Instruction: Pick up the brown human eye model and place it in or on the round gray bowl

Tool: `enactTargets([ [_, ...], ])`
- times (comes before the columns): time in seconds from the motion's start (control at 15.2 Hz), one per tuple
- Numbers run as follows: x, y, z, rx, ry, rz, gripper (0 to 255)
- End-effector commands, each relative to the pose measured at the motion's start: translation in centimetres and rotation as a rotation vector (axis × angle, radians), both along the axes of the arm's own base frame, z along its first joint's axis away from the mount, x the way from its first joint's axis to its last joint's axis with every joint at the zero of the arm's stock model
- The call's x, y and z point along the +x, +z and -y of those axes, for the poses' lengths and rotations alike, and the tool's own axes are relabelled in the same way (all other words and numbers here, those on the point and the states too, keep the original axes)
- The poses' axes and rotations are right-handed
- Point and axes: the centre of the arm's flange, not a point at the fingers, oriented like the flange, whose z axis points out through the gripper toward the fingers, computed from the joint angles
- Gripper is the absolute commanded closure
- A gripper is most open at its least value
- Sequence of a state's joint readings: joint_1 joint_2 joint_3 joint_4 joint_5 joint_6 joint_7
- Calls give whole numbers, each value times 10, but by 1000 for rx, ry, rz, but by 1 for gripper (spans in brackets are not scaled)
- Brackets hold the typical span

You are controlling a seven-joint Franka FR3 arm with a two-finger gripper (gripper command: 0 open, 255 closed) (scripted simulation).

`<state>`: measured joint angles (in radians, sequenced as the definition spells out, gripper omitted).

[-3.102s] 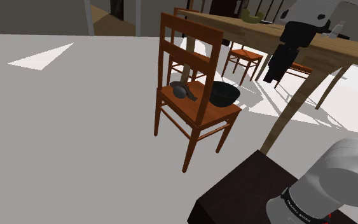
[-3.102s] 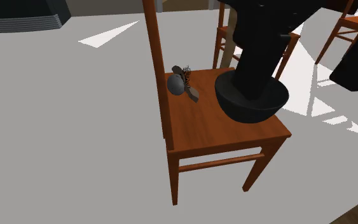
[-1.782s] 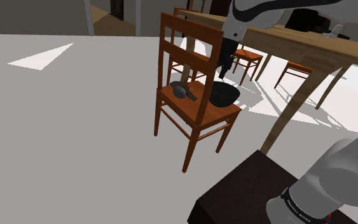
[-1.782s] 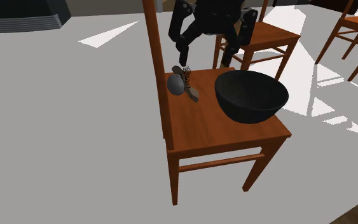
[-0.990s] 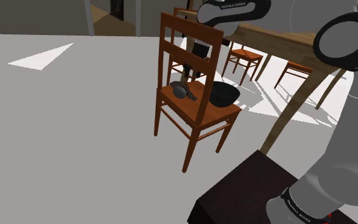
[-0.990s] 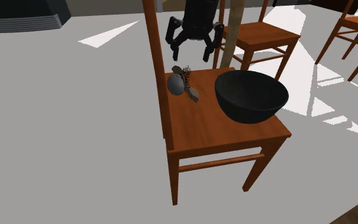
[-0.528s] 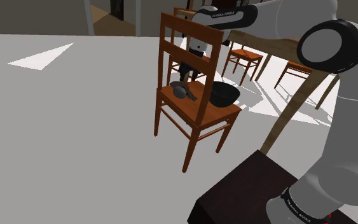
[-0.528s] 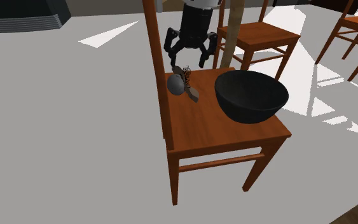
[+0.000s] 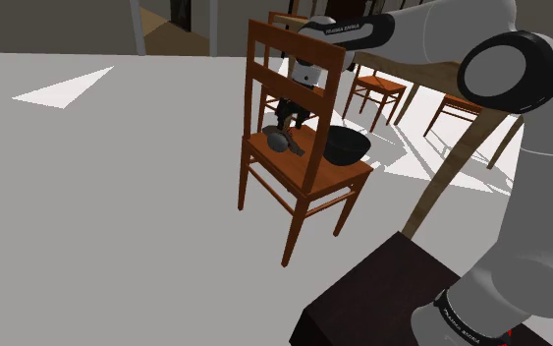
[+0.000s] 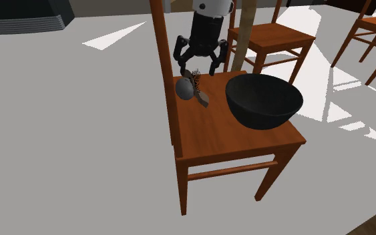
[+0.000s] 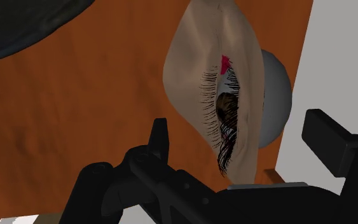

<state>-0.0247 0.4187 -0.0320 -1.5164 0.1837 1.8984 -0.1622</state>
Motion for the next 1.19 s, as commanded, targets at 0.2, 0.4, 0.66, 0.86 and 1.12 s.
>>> enactTargets([
  [0.2, -1, -4, -3, 0, 9, -7, 255],
  [0.4, -2, -5, -2, 0, 9, -7, 255],
  [0.66, -3, -4, -2, 0, 9, -7, 255],
  [0.86, 1, 7, -5, 0, 9, -7, 255],
  [1.12, 1, 28, -5, 0, 9, -7, 255],
])
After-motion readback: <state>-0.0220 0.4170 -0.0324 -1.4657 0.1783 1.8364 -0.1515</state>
